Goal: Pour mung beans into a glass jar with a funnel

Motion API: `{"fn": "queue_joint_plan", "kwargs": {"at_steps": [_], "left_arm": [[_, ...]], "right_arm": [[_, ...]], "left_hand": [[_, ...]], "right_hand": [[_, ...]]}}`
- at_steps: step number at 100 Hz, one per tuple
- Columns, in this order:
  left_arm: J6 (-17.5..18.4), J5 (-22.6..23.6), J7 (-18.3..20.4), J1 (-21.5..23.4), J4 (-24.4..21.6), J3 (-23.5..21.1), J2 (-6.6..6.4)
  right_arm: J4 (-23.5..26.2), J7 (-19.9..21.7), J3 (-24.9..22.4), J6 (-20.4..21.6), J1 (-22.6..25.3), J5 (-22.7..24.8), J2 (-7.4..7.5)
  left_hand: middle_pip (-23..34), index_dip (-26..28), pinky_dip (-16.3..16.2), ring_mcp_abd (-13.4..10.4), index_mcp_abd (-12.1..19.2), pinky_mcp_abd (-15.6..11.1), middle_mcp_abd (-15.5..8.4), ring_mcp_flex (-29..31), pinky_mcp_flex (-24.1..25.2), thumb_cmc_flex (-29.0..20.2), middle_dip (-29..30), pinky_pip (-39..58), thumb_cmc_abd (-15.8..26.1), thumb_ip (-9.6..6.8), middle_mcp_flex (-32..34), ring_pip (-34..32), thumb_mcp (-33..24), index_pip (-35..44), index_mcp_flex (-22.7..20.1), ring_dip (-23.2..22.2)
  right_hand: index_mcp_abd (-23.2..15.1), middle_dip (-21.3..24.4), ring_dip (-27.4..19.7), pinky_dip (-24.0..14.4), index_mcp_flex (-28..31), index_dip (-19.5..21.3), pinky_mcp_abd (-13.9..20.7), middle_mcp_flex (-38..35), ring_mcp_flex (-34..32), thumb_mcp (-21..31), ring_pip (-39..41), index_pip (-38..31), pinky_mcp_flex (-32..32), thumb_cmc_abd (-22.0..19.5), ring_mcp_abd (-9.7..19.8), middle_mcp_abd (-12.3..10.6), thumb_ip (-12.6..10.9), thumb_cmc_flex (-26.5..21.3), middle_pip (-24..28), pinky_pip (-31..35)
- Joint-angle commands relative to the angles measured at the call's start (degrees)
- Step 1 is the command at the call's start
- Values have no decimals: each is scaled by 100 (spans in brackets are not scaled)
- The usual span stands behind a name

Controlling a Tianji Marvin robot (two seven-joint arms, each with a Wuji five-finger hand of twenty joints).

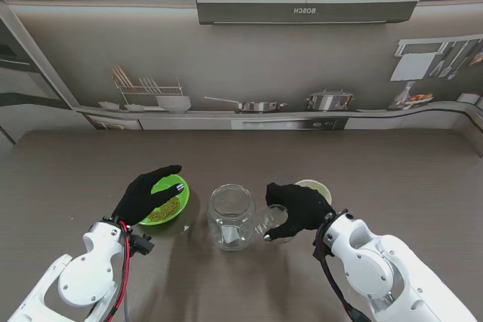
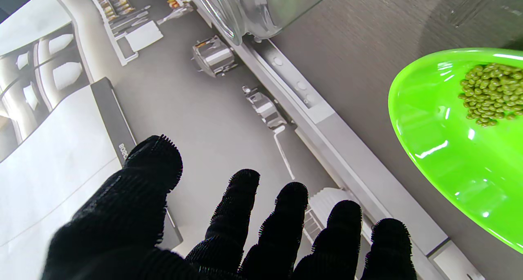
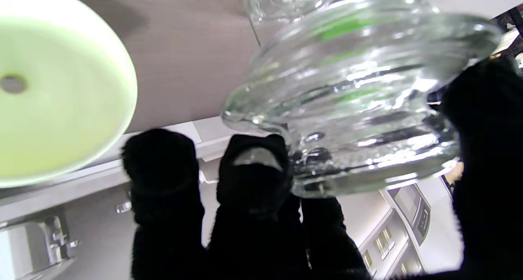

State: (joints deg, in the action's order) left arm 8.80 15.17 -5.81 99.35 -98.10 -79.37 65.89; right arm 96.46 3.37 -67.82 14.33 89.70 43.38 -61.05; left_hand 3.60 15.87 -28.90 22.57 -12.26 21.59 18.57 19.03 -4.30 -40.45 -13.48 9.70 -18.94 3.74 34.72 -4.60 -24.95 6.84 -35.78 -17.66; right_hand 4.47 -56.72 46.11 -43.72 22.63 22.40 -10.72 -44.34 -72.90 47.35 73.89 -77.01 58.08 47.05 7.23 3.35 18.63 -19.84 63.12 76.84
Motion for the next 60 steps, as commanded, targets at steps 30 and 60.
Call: {"fn": "queue_joint_plan", "kwargs": {"at_steps": [30,60], "left_arm": [[-16,-5,109,14,0,2,11],[-27,-1,126,4,8,13,7]], "right_arm": [[-889,-380,403,602,-87,476,40],[-1231,-713,559,811,-136,846,72]], "left_hand": [[-20,-12,-33,-25,62,-83,2,-32,71,80,-11,-83,243,-191,2,49,95,-50,21,15],[-20,-11,-33,-21,67,-86,-4,-35,75,78,-12,-84,240,-191,3,50,97,-48,17,16]], "right_hand": [[-537,-94,-90,-64,152,271,43,-320,-297,2633,-82,-927,-451,-539,161,-706,9,-1086,333,-8],[-720,-85,-320,-103,205,268,36,-365,-154,2681,-631,-897,-899,-512,5,-828,34,-951,253,-64]]}}
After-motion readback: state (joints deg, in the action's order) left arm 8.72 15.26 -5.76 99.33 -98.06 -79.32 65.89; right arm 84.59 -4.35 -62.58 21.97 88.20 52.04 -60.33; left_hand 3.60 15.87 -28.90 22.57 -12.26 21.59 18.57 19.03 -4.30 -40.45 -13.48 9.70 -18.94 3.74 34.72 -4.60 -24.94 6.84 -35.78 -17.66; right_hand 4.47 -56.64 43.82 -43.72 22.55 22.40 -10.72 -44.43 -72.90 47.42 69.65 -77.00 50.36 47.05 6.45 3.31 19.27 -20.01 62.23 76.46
